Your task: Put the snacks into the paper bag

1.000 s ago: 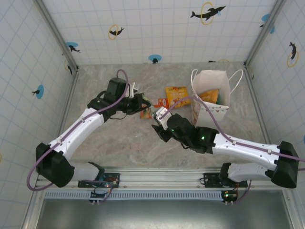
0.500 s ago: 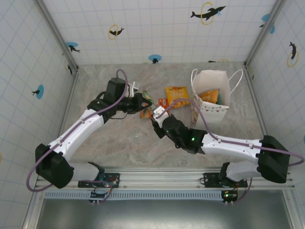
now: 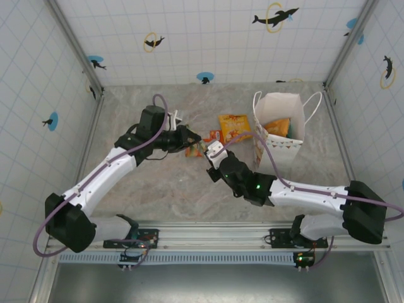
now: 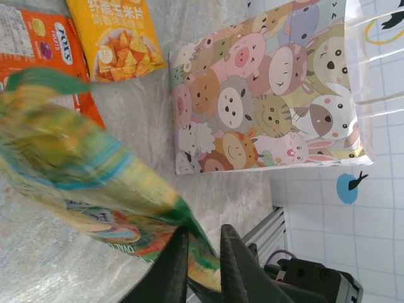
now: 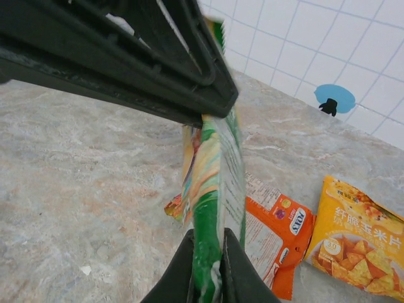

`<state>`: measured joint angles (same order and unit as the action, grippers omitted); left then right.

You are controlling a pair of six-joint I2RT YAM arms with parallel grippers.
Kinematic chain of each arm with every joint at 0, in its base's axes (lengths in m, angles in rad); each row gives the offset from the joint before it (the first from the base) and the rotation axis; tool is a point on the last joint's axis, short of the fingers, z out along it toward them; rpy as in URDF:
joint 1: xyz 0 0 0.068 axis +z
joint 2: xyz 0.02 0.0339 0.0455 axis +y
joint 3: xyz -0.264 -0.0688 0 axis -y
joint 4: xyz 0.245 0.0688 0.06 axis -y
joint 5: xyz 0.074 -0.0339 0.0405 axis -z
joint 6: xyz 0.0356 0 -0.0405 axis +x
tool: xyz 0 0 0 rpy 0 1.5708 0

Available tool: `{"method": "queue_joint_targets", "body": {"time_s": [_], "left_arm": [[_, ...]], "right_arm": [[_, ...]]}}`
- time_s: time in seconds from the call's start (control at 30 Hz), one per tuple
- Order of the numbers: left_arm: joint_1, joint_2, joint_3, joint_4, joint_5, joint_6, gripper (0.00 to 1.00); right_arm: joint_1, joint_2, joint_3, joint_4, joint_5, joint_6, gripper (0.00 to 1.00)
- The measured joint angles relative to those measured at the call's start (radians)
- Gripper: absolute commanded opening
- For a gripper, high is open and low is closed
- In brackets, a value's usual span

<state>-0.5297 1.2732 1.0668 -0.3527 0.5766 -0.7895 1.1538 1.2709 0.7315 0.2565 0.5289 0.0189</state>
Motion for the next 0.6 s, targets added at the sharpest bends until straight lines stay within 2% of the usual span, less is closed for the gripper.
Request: {"method": "queue_joint_targets", "body": {"time_s": [0.07,0.23,0.27,0.33,0.6], "left_arm": [[0.0,-0.009,-0.003,-0.001,-0.017,0.002,0.58],[0.0,-0.024,-0.003,-0.024,-0.079,0.002,0.75],[0.0,-0.025,-0.003,-0.031,-0.095,0.002,0.8],[0.0,-0.031,-0.008,-0.047,-0.132,0.004,0.97],[0.0,-0.111,-0.034,-0.084,-0.315,0.003,0.97]], "right_arm": [[0.0,-0.016,0.0,-0.019,-0.005,-0.005,0.0],[-0.003,-0.06,0.008,-0.081,-0.018,-0.012,0.0],[-0.005,-0.064,0.017,-0.101,-0.021,-0.012,0.0],[-0.011,-0.072,0.041,-0.14,-0.029,-0.01,0.0],[-0.042,-0.137,0.131,-0.259,-0.044,0.009,0.0]]}}
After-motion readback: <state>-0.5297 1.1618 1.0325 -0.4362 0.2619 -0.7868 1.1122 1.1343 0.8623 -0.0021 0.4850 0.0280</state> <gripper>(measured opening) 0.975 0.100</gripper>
